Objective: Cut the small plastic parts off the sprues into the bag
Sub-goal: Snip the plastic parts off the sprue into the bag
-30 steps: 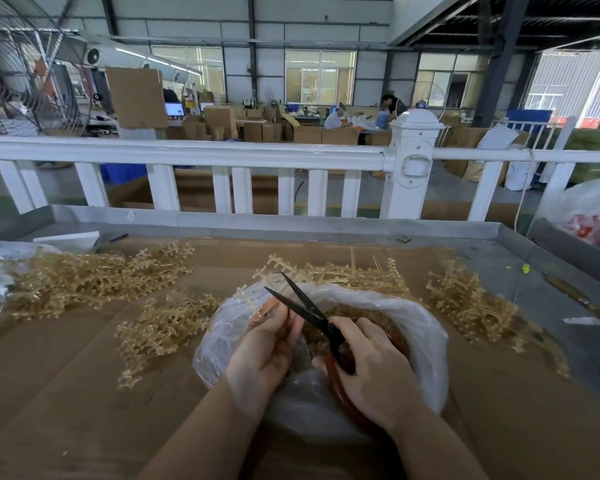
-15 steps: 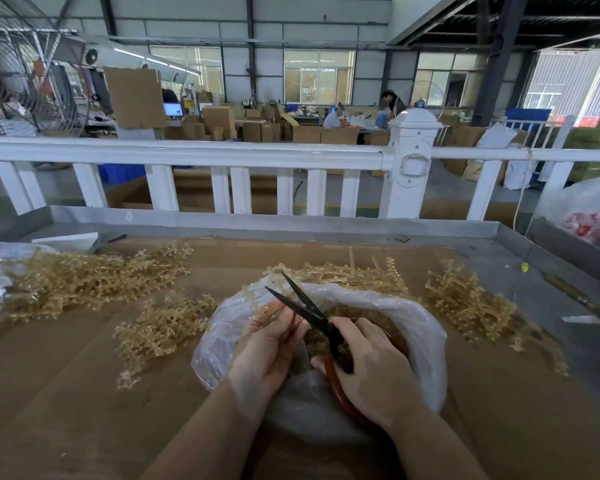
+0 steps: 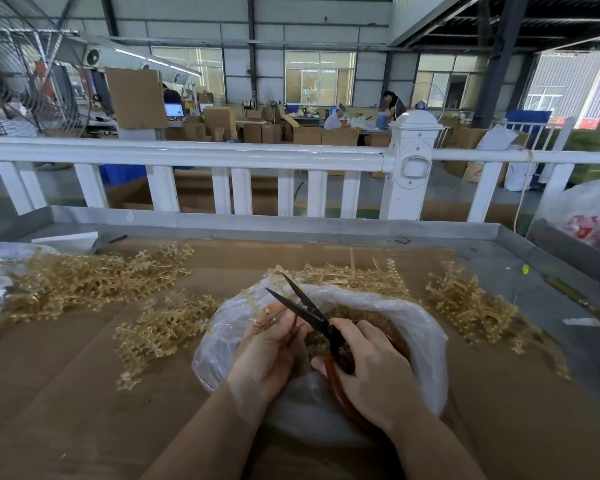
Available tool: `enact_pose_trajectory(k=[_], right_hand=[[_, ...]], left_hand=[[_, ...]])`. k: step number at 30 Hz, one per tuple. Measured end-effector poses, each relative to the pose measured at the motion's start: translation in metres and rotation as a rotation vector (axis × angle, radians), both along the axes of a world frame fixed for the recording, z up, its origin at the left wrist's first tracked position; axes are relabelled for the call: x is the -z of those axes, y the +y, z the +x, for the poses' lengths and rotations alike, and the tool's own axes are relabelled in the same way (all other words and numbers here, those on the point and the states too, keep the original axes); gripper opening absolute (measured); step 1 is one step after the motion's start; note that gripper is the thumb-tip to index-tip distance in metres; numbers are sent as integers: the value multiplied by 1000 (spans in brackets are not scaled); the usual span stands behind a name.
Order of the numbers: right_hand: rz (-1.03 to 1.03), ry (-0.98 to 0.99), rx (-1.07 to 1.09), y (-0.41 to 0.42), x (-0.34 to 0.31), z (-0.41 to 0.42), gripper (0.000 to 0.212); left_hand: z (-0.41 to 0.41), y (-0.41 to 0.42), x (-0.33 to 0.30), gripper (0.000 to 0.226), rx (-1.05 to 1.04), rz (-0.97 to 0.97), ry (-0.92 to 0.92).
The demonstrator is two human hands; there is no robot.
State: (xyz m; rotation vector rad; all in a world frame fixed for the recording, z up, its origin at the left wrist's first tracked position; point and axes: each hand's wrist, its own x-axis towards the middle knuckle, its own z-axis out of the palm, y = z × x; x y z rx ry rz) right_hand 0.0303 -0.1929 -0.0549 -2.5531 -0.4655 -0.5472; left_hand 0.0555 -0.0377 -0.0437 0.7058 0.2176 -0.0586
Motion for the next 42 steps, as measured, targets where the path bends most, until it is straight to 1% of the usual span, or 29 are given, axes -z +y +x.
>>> enact_pose_trajectory(k=[3,8,15,20,25,27,34,42], right_hand=[[-14,-18,5,-1,1,0,65],[-10,-29,3,-1,1,0,63],[13,-19,-9,1,-2,0,60],[21,-36,-4,1,-2,-1,54],[-9,-24,-2,1,-1,-1,66],[-26,-12,-8,1,-1,0,68],[5,-20,-18,1,-1,-1,56],[7,-31,-29,0,-2,-1,53]], left_hand=[[1,0,2,17,5,-8,-17],[1,-1,3,16,15,33,-44],[0,-3,0,21,3,67,-21],[0,-3,0,19,-9,53,3],[2,-1,2,19,-17,0,27],[3,0,2,21,-21,-2,23],[5,-1,6,25,5,28,-18],[3,-1,4,18,42,3,-16]])
